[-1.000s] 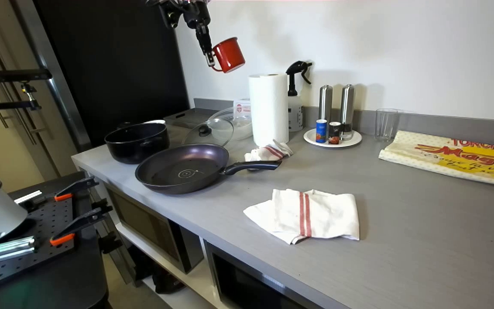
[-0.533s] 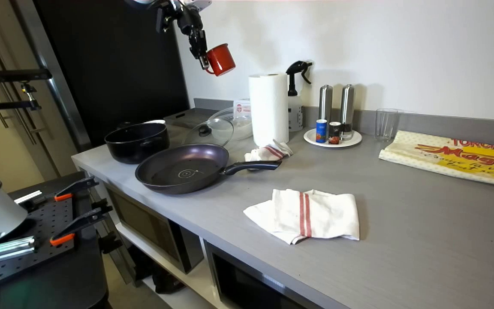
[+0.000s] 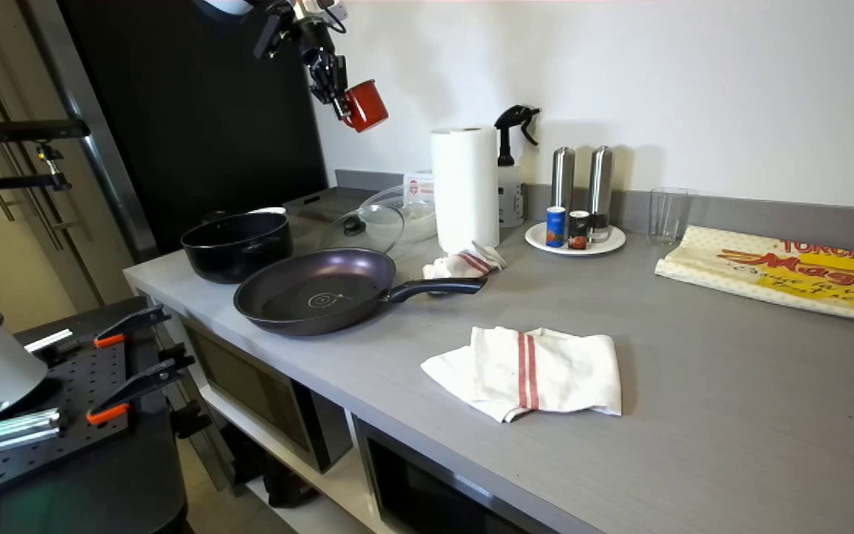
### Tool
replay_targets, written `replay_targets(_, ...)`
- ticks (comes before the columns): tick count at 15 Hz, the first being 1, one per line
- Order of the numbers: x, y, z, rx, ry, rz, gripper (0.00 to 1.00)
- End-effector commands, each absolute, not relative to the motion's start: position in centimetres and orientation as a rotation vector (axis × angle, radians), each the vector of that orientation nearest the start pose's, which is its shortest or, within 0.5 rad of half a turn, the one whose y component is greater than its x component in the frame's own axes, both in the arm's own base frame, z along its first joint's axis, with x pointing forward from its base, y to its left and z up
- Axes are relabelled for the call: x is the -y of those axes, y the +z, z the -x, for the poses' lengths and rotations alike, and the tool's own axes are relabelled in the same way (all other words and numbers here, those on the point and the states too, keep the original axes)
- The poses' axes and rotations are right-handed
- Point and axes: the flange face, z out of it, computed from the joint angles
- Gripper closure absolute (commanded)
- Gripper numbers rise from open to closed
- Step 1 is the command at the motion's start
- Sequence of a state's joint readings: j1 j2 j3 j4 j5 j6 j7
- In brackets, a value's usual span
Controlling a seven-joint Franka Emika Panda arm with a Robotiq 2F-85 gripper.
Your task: Move the orange cup to the left
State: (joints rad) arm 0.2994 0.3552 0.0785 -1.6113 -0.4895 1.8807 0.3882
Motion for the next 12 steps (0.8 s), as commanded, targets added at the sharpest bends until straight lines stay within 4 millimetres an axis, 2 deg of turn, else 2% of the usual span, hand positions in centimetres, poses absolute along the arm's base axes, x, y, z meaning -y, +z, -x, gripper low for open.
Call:
replay_targets(1, -23.2, 42.8, -62.5, 0.517, -0.155, 3.557, 0.96)
replay_targets(12, -30.4, 40.5, -61.4, 1.101, -0.067, 3.431, 0.96)
